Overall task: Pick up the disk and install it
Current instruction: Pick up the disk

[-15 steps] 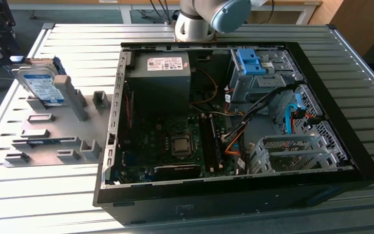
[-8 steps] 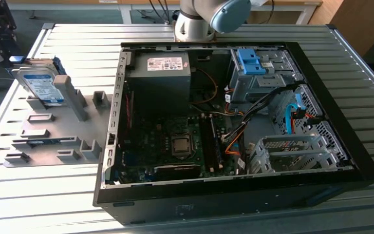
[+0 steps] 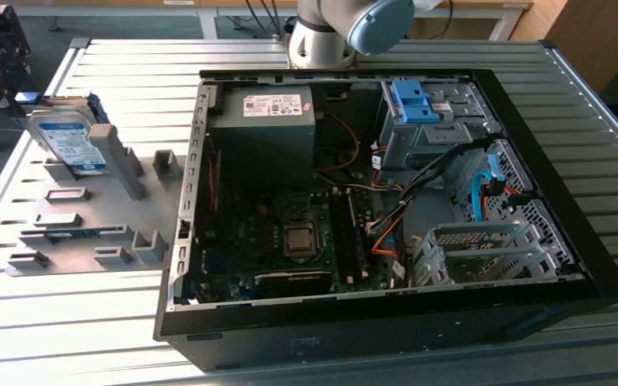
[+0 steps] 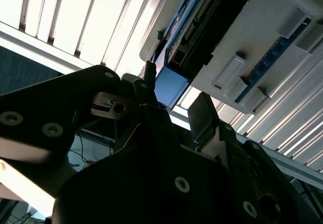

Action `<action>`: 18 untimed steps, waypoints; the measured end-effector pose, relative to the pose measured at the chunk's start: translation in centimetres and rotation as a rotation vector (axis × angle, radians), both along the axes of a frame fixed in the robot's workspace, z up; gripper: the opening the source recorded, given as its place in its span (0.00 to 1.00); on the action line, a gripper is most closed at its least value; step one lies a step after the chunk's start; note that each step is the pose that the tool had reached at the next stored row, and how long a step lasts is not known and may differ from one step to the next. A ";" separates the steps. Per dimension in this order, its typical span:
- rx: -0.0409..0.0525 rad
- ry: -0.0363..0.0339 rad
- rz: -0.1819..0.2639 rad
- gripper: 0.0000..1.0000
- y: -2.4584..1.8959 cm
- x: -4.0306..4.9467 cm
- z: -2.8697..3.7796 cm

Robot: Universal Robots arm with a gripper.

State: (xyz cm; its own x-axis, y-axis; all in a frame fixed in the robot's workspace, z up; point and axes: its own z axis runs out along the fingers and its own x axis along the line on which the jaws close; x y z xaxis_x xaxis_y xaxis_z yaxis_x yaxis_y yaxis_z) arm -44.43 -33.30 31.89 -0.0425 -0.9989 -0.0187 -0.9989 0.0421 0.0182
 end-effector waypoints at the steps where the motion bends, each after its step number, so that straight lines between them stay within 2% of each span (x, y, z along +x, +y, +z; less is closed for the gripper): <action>1: 0.0000 0.0000 -0.001 0.53 0.00 0.00 -0.19; 4: 0.0000 0.0000 -0.002 0.53 0.00 0.00 -0.66; 8: -0.0001 0.0001 -0.003 0.52 0.00 0.01 -0.93; 9: -0.0001 0.0002 -0.003 0.45 0.02 0.00 -0.97; 13: 0.0000 0.0000 -0.003 0.45 0.17 0.00 -1.14; 18: 0.0000 0.0000 -0.003 0.45 0.18 0.00 -1.67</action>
